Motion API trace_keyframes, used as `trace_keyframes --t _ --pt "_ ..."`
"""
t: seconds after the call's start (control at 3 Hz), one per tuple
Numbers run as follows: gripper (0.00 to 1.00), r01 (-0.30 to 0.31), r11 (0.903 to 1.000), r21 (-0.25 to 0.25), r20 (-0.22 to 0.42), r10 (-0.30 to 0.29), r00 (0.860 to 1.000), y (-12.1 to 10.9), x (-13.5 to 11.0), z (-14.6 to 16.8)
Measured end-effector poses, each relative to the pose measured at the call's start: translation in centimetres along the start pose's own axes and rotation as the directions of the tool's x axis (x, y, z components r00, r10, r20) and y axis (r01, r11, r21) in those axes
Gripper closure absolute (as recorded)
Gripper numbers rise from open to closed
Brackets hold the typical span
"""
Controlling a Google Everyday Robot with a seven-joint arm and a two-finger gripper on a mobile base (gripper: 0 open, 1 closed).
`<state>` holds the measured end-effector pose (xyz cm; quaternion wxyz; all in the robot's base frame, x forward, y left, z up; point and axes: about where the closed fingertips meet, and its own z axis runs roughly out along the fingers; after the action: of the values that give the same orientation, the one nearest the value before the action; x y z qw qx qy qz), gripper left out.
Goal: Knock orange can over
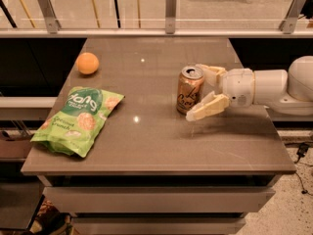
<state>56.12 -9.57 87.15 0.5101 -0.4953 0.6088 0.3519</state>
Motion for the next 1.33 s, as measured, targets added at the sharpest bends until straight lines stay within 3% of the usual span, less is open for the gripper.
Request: trace_keyframes --t 0.33,1.33 --pt "0.16 0.001 1.0 -0.004 0.0 -0.001 1.0 0.08 -0.07 0.19" --pt "0.87 0.004 0.9998 -0.017 0.003 -0.003 1.0 0.34 -0.31 0.88"
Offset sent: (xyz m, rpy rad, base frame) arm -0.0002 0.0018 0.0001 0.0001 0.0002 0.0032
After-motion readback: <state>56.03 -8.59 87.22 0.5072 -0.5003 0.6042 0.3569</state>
